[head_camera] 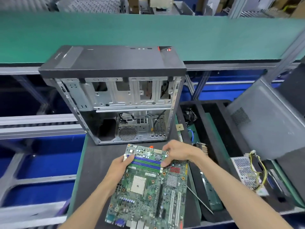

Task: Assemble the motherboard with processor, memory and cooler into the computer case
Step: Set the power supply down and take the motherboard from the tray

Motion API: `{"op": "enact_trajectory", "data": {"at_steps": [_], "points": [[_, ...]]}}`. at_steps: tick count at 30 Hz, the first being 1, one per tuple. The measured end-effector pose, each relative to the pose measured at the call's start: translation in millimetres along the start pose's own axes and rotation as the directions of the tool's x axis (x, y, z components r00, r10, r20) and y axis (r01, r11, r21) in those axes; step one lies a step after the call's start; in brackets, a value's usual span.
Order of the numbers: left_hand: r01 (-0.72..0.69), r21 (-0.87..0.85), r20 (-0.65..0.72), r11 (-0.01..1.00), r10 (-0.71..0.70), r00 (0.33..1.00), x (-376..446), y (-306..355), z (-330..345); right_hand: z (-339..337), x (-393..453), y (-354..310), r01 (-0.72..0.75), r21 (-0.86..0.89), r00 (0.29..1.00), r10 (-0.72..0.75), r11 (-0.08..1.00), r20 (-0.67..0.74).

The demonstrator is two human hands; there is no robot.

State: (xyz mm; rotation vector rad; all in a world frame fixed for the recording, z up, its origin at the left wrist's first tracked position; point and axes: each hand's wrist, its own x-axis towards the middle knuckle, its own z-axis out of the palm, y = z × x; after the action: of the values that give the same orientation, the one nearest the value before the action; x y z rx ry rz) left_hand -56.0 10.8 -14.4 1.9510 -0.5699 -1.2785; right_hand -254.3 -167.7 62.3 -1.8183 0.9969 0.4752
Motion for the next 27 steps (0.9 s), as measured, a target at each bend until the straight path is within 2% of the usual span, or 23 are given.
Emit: {"op": "enact_trajectory", "data": {"at_steps": [3,7,14,19,23,27], "points": [[0.017,-0.029,-0.087,0.999,-0.019,0.996,-1.2,-14.7,-23.5,10.2,15.5,-15.3,0.033,-0.065,0.998,-0.036,0.997,-0.045],[0.088,-0.105,-0.159,0.991,-0.104,0.982,3.2,-39.2,-54.2,25.4,31.2,-20.5,0.075,-0.041,0.983,-0.081,0.996,-0.168],[0.094,-0.178,-0.258,0.979,-0.139,0.956,6.8,-53.2,-79.6,58.6,53.5,-14.6,0.072,-0.028,0.947,-0.077,0.997,-0.312],[0.076,-0.234,-0.315,0.969,-0.149,0.937,15.0,-57.6,-84.7,82.1,59.2,-14.7,0.063,-0.086,0.881,-0.096,0.994,-0.462],[0.036,-0.175,-0.338,0.984,-0.094,0.936,23.1,-61.8,-83.4,96.7,55.8,-7.9,0.027,-0.129,0.834,-0.094,0.991,-0.544],[0.037,-0.097,-0.385,0.995,-0.072,0.920,23.4,-56.3,-79.7,102.3,52.5,1.3,-0.088,-0.189,0.748,-0.061,0.978,-0.661]]}}
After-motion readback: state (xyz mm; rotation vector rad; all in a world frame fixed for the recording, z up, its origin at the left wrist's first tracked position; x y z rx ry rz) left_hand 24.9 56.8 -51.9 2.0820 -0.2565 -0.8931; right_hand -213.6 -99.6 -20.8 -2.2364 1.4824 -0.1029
